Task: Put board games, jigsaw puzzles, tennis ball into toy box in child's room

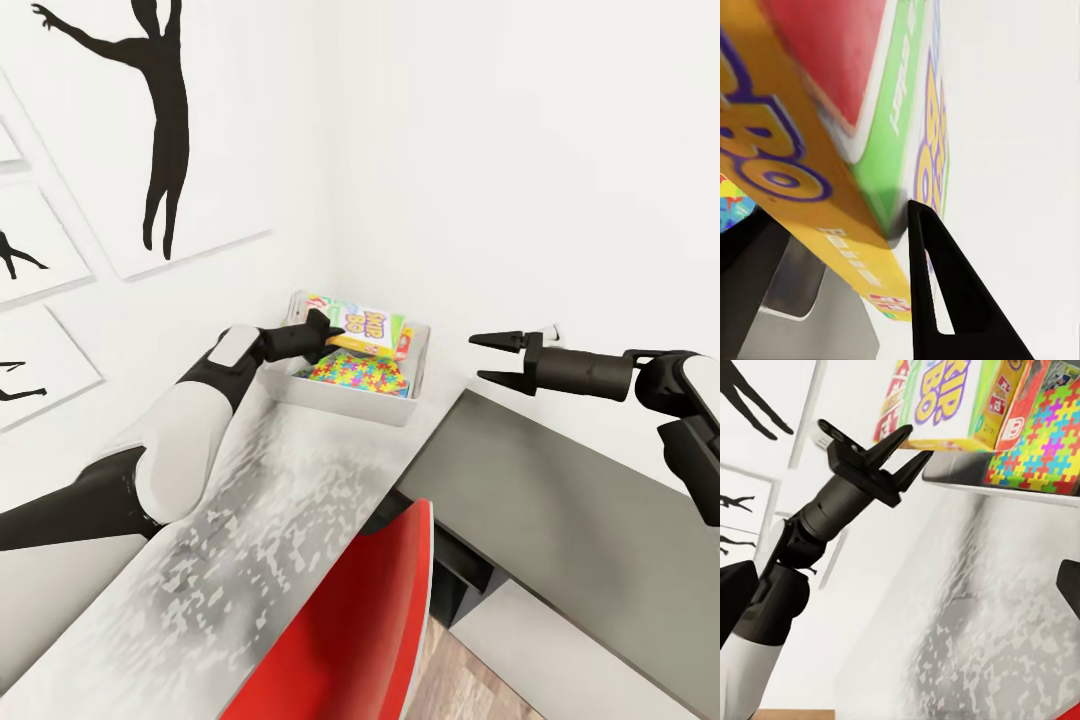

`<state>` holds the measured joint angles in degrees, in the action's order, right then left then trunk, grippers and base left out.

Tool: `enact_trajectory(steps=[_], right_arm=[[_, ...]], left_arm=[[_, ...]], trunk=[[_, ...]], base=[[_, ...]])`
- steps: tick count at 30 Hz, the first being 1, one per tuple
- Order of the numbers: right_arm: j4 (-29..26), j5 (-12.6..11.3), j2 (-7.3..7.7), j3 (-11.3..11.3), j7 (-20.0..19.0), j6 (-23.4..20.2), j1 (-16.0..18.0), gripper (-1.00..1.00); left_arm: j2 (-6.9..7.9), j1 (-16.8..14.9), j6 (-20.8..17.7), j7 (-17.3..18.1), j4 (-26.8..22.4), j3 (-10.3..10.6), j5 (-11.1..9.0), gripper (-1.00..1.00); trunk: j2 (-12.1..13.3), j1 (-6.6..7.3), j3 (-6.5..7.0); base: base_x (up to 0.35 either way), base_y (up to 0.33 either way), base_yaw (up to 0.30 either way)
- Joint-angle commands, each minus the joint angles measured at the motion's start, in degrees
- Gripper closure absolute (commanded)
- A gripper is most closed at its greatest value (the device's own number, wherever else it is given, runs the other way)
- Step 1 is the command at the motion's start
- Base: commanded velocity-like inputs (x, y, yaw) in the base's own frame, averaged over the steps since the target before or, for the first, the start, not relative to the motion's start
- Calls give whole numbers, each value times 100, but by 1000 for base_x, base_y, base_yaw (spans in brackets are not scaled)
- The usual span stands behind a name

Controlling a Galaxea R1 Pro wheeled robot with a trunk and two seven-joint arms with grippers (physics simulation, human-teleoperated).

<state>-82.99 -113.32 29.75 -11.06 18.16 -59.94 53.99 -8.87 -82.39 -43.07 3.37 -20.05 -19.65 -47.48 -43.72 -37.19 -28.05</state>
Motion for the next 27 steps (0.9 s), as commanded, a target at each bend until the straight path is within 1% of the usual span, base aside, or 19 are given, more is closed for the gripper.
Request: enact_trajectory(steps=[1,3,6,16,27], right_arm=[[-7,-59,5,-8,56,3,6,-100],[-19,-59,5,-10,56,6,6,-100],[-18,-59,5,-10,56,8,6,-100],[-11,-52,5,-2,56,8,6,-100],[10,-48,5,-2,56,8,6,-100]], left_arm=[[-8,-5,-1,23,-1,-48,76,100],[-35,-7,103,23,1,-48,202,100],[-54,-7,146,23,1,-48,245,100],[-101,-10,214,23,1,-48,272,100],[-106,-9,271,23,1,-48,276,100]], trunk=[[-6,-1,-7],[-6,-1,-7],[-6,-1,-7],[-6,-1,-7],[-6,-1,-7]], base=[[0,0,0],[0,0,0],[0,0,0],[0,0,0],[0,0,0]])
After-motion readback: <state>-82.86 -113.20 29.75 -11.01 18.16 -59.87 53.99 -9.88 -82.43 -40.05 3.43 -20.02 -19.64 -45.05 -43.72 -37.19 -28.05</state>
